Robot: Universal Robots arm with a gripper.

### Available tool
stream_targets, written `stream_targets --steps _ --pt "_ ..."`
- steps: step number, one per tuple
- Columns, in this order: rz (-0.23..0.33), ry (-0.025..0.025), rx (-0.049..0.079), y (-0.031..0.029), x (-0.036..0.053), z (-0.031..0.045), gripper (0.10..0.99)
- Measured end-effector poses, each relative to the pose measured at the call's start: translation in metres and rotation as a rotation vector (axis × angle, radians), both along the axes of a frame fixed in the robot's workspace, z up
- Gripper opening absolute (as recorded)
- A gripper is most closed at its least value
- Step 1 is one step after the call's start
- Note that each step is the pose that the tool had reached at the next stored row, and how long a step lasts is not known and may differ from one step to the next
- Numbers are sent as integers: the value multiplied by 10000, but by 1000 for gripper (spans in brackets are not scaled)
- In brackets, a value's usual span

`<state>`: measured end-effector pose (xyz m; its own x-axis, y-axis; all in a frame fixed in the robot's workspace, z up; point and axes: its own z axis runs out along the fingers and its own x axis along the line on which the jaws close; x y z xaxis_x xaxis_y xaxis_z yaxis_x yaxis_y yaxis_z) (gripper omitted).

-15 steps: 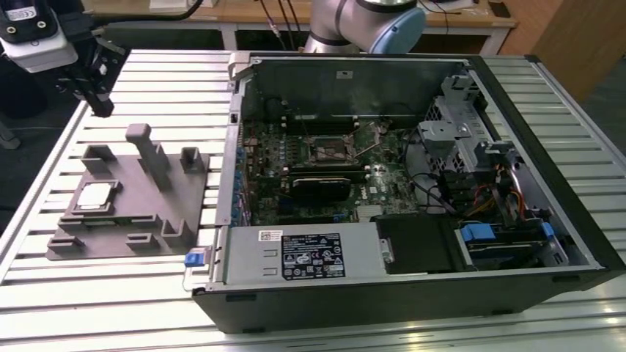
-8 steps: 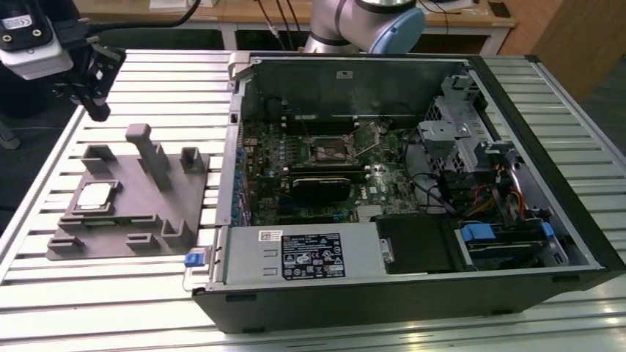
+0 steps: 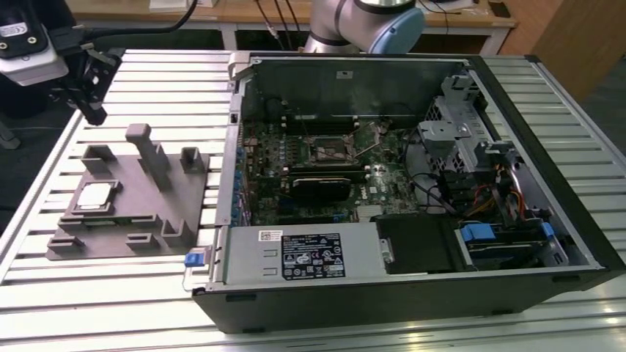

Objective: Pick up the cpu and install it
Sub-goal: 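Reach for the cpu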

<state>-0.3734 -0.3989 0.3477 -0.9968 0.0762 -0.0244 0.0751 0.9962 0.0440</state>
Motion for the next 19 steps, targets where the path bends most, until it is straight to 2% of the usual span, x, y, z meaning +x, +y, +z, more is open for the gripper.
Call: stream_targets --steps 19 --pt "0 0 0 0 -179 -164 106"
